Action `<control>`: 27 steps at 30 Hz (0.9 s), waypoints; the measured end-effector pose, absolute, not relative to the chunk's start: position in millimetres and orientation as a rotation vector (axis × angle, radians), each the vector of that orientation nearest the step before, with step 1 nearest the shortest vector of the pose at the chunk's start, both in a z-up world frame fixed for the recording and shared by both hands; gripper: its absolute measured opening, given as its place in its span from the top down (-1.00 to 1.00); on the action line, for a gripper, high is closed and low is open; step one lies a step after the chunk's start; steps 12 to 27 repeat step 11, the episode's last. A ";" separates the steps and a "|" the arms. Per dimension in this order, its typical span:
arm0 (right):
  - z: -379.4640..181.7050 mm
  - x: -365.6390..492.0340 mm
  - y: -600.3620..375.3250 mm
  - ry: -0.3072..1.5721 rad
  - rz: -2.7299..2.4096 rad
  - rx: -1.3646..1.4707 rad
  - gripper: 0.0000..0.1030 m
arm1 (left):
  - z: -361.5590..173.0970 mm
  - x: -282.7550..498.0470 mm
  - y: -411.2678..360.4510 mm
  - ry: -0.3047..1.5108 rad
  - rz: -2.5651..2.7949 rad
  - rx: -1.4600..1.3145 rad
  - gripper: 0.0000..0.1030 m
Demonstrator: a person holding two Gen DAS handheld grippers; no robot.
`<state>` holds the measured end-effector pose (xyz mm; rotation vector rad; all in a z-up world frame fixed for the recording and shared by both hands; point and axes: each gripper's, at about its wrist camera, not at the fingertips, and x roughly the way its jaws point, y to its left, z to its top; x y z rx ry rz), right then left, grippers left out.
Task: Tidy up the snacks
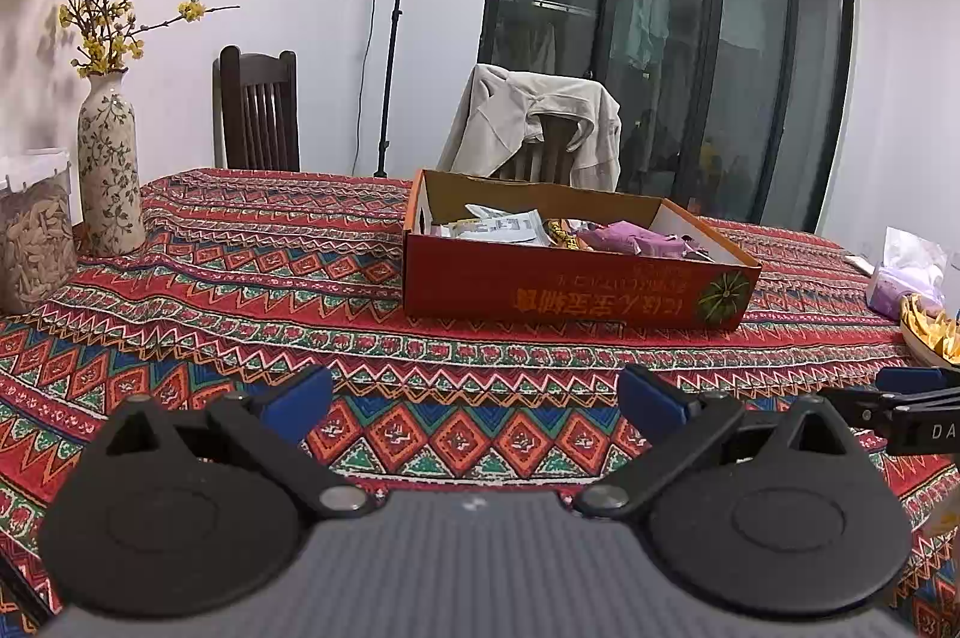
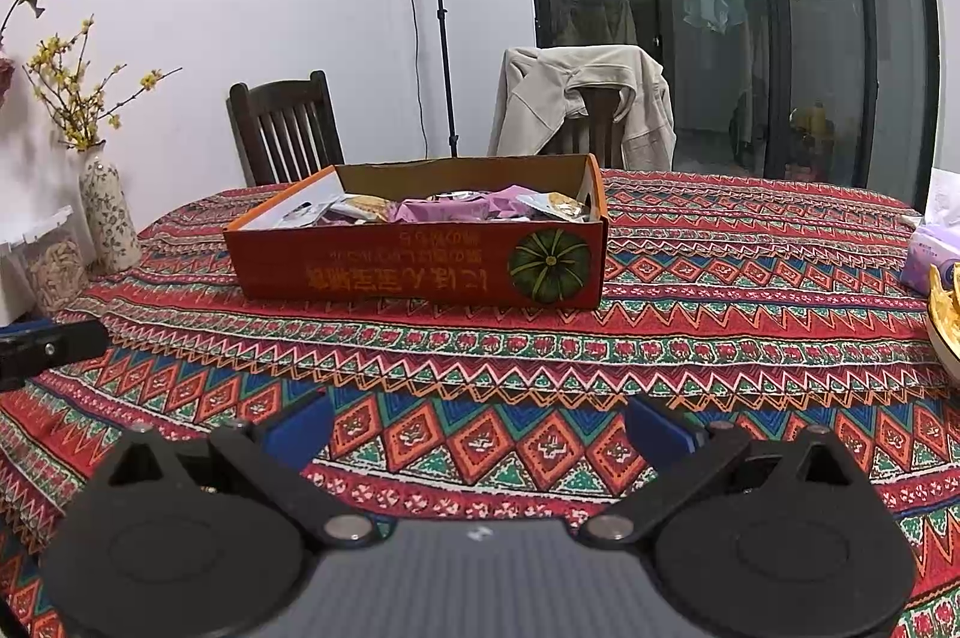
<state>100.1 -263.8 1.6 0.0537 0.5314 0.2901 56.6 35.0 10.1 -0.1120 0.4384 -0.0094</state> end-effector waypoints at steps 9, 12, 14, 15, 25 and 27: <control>-1.2 100.5 -263.8 0.537 0.291 0.052 -1.00 | 9.1 57.7 36.6 0.438 -0.015 -0.121 -1.00; -1.2 100.5 -263.7 0.537 0.291 0.051 -1.00 | 9.1 58.4 37.3 0.439 -0.018 -0.123 -1.00; -1.2 100.5 -263.7 0.537 0.291 0.051 -1.00 | 9.1 58.4 37.3 0.439 -0.018 -0.123 -1.00; -1.2 100.5 -263.7 0.537 0.291 0.051 -1.00 | 9.1 58.4 37.3 0.439 -0.018 -0.123 -1.00; -1.2 100.5 -263.7 0.537 0.291 0.051 -1.00 | 9.1 58.4 37.3 0.439 -0.018 -0.123 -1.00; -1.2 100.5 -263.7 0.537 0.291 0.051 -1.00 | 9.1 58.4 37.3 0.439 -0.018 -0.123 -1.00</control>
